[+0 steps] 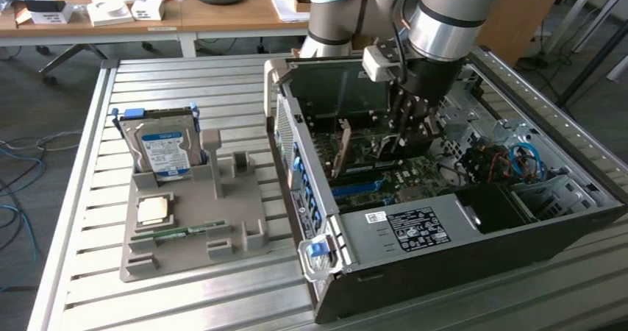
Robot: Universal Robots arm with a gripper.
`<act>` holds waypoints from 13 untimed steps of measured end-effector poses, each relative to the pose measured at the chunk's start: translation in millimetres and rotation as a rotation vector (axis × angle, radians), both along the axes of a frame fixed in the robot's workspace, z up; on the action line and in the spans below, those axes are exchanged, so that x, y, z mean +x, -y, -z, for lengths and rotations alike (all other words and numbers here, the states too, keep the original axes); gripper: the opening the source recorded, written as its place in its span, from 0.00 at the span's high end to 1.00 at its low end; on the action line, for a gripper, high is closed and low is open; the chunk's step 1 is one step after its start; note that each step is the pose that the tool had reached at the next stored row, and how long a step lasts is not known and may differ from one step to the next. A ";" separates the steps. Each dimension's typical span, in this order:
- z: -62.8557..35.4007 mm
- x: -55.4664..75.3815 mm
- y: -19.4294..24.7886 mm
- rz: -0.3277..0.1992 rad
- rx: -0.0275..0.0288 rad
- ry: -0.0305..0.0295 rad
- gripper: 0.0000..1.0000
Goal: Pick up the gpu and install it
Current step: 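Insert the gpu into the slot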
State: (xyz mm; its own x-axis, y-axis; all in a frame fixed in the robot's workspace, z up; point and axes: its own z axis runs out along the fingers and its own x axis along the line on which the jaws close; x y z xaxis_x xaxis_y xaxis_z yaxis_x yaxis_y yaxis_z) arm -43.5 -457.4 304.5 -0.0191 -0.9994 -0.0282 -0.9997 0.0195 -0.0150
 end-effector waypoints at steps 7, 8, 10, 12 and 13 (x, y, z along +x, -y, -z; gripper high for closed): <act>0.8 -5.0 0.0 0.000 0.0004 0.0044 0.74; 1.7 -5.5 0.0 0.000 0.0002 0.0050 0.74; 4.1 -6.0 0.0 0.000 0.0002 0.0055 0.74; 6.7 -6.3 0.0 0.000 0.0001 0.0056 0.74; 8.1 -6.4 0.1 0.000 0.0001 0.0056 0.74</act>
